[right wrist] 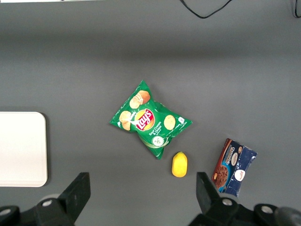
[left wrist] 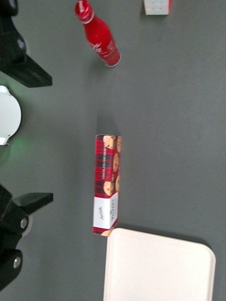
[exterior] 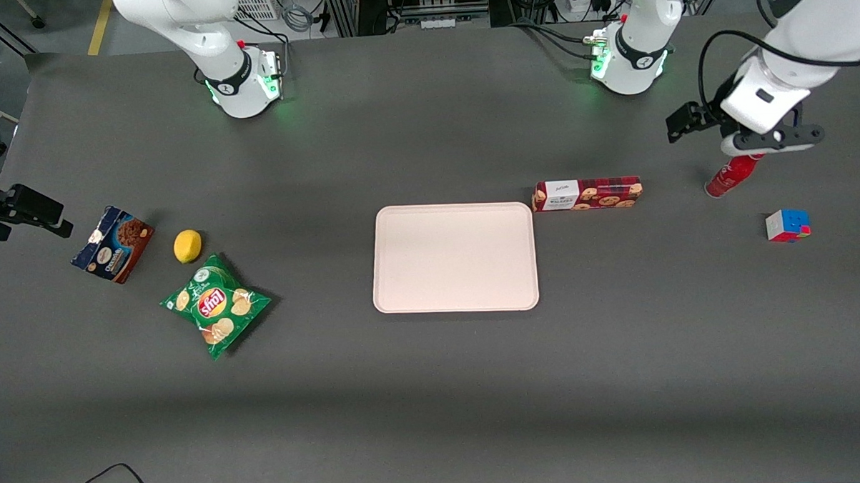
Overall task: Place red cookie box on tray
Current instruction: 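Lower the open left gripper over the middle of the cookie box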
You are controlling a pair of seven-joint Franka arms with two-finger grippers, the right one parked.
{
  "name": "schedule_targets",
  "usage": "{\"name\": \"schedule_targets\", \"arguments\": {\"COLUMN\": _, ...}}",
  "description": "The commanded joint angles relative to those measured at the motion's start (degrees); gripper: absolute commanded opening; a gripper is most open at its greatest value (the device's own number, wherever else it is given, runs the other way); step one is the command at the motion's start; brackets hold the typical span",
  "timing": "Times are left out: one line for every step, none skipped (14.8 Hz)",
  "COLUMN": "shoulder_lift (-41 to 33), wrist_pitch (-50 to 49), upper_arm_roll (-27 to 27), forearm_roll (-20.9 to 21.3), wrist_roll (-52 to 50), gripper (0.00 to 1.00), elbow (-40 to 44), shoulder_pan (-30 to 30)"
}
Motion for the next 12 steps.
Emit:
{"name": "schedule_targets", "arguments": {"shoulder_lift": -4.32, "wrist_pitch": -1.28, "upper_arm_roll": 0.26, "forearm_roll": -1.05, "wrist_roll": -1.09, "gripper": 1.00, "elbow": -4.23, "shoulder_pan": -3.22}}
{"name": "schedule_targets", "arguments": {"shoulder_lift": -5.19, "wrist_pitch": -1.99, "upper_arm_roll": 0.09, "forearm_roll": -1.05, "wrist_roll": -1.09, "gripper": 1.00, "elbow": -4.76, "shoulder_pan": -4.71}}
{"name": "schedule_targets", "arguments": {"shoulder_lift": -5.55, "wrist_pitch": -2.60, "upper_arm_roll": -0.70, "forearm_roll": -1.05, "wrist_roll": -1.09, "gripper": 1.00, "elbow": -4.85, "shoulder_pan": -5.69}}
{"name": "schedule_targets", "arguments": {"shoulder_lift": -5.46, "wrist_pitch": -3.04, "upper_arm_roll": -1.93, "forearm_roll": -1.05, "wrist_roll": -0.83, "gripper": 1.00, "elbow": -4.76, "shoulder_pan": -5.78}}
{"name": "schedule_targets", "arguments": {"shoulder_lift": -5.46, "wrist_pitch": -3.05, "upper_arm_roll": -2.89, "forearm_roll": -1.05, "wrist_roll": -0.56, "gripper": 1.00, "elbow": -4.85, "shoulder_pan": -5.96}}
{"name": "schedule_targets", "arguments": {"shoulder_lift": -5.20, "wrist_pitch": -3.14, "upper_arm_roll": -4.38, "forearm_roll": -1.05, "wrist_roll": 0.74, "gripper": 1.00, "elbow": -5.02, "shoulder_pan": -7.00}}
{"name": "schedule_targets", "arguments": {"shoulder_lift": -5.37, "wrist_pitch": -2.44, "upper_arm_roll": -5.70, "forearm_roll": -1.05, "wrist_roll": 2.24, "gripper": 1.00, "elbow": -6.07, "shoulder_pan": -7.62}}
{"name": "schedule_targets", "arguments": {"shoulder_lift": -5.29, "wrist_pitch": -2.09, "upper_arm_roll": -6.50, "forearm_roll": -1.05, "wrist_roll": 4.78, "gripper": 1.00, "elbow": -6.43, "shoulder_pan": -7.80}}
{"name": "schedule_targets", "arguments": {"shoulder_lift": -5.11, "wrist_pitch": -1.65, "upper_arm_roll": -6.51, "forearm_roll": -1.05, "wrist_roll": 10.28, "gripper": 1.00, "elbow": -6.52, "shoulder_pan": -7.63}}
{"name": "schedule_targets", "arguments": {"shoulder_lift": -5.11, "wrist_pitch": -0.86, "upper_arm_roll": -6.33, "forearm_roll": -1.05, "wrist_roll": 16.43, "gripper": 1.00, "elbow": -6.69, "shoulder_pan": -7.28}}
{"name": "schedule_targets", "arguments": {"shoulder_lift": -4.94, "wrist_pitch": -0.50, "upper_arm_roll": -6.16, "forearm_roll": -1.05, "wrist_roll": 21.80, "gripper": 1.00, "elbow": -6.87, "shoulder_pan": -7.10}}
{"name": "schedule_targets", "arguments": {"shoulder_lift": -4.93, "wrist_pitch": 0.02, "upper_arm_roll": -6.16, "forearm_roll": -0.96, "wrist_roll": 26.55, "gripper": 1.00, "elbow": -7.05, "shoulder_pan": -7.10}}
